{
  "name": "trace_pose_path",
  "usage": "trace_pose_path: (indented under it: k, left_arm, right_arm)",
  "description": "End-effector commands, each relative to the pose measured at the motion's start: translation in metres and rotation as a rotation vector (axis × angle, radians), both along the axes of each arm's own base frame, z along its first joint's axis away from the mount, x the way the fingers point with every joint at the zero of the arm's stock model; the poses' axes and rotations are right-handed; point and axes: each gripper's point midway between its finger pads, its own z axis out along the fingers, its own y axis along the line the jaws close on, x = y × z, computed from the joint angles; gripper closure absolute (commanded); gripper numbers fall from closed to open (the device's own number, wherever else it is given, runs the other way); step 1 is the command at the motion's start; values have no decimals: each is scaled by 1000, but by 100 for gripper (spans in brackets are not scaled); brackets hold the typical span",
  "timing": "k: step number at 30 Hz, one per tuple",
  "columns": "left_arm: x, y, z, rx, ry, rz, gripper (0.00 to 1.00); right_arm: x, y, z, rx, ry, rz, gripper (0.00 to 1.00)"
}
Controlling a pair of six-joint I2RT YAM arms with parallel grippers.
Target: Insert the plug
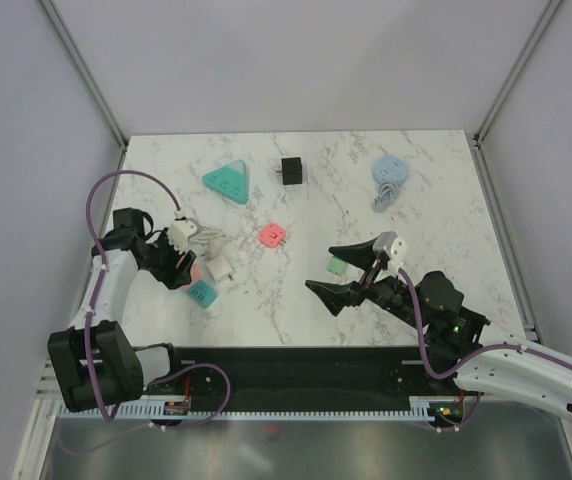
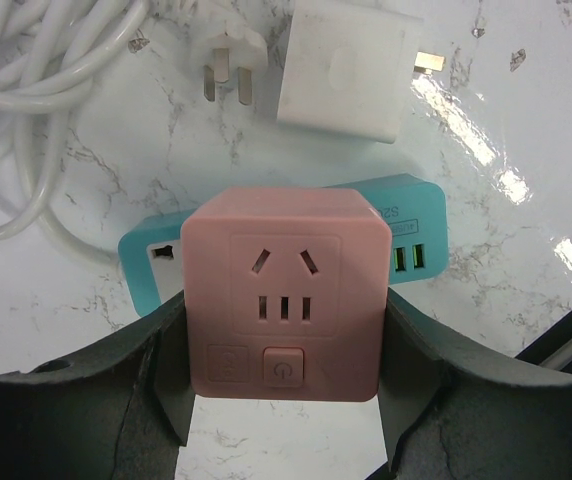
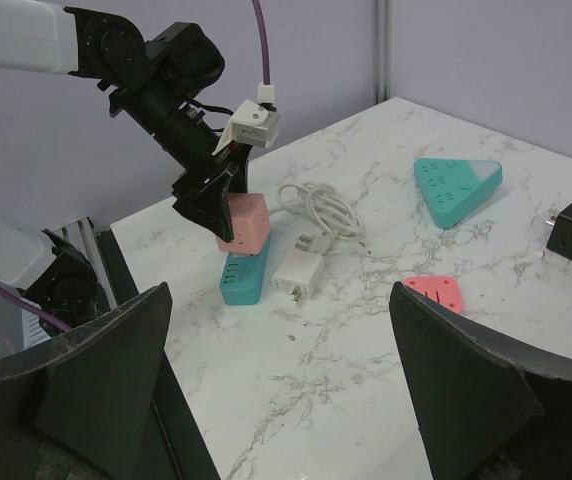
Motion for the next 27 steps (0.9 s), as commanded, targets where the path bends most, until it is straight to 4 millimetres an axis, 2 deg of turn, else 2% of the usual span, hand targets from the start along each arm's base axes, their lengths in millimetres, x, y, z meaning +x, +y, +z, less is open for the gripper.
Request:
trace_pose_path:
  k: [1,7,17,23,27]
  left_arm:
    - [-16,-3,-15,-8,67,34,98]
    - [-31,-3,-34,5,122,47,98]
    - [-30,1,-31,23,142,61,98]
    - [-46,7,-49,47,263,118,98]
    - [-48,6,-50,37,274,139,98]
  right_arm:
    - [-2,-1,18,55,-21,7,2]
    - [-2,0,16,53,-17,9,2]
    - [0,0,17,51,-17,-2,2]
    - [0,1,16,47,-14,2,2]
    - [-1,2,15,46,-14,7,2]
